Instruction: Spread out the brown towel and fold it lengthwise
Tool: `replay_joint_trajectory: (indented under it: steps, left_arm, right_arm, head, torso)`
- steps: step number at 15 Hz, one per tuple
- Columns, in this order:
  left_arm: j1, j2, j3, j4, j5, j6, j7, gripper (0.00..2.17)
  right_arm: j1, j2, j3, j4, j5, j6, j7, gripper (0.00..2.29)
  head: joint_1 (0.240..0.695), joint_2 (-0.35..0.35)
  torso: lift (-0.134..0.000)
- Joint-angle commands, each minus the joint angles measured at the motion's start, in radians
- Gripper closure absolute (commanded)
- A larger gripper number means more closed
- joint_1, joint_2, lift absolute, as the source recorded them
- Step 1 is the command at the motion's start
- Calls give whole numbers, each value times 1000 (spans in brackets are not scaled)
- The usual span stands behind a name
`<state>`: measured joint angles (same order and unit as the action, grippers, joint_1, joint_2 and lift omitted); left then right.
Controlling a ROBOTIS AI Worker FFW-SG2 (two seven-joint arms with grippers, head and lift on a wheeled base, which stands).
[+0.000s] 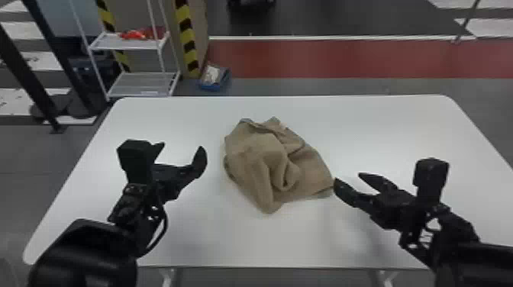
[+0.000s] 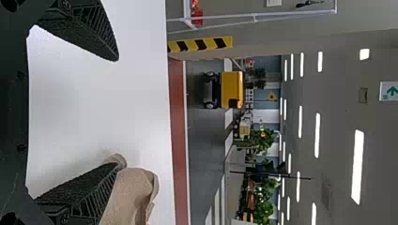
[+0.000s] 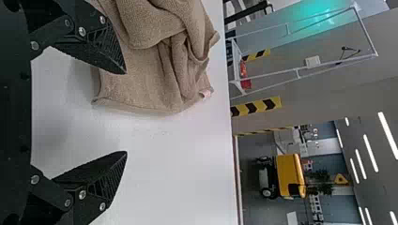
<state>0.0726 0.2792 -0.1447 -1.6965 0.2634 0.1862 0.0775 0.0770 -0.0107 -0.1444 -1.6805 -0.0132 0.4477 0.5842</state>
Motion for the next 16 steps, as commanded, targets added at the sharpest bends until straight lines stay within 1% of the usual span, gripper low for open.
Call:
replay_joint_trajectory:
  steps: [1,5,8,10,13,14,16]
  left_arm:
    - [-2,0,1,0,-3,0,-1,87]
    - [-2,3,2,3,-6,0,-1,87]
    - [-2,8,5,5,-7,-3,-1,87]
    - [-2,9,4,5,-7,-3,-1,87]
    - [-5,9,4,11,-7,0,-1,83]
    - [-7,9,2,12,-6,0,-1,83]
    - [-10,9,4,18,-6,0,-1,83]
  right_arm:
    - [-29,12,13,42,2,9,3,350]
    - [-77,12,52,107,13,33,0,505]
    - [-91,12,71,122,18,49,3,508]
    - [-97,12,80,122,18,95,3,866]
    - [-88,12,80,84,7,150,3,1632]
    - [-82,12,77,51,2,150,0,1656]
    - [-94,12,78,-57,-19,208,-9,1659]
  head:
    - [695,44]
    - [695,58]
    - [695,77]
    - [695,84]
    - [695,94]
    - [695,95]
    - [695,95]
  torso:
    - [-120]
    - [-120]
    - [-120]
    - [-120]
    - [-120]
    - [-120]
    - [-120]
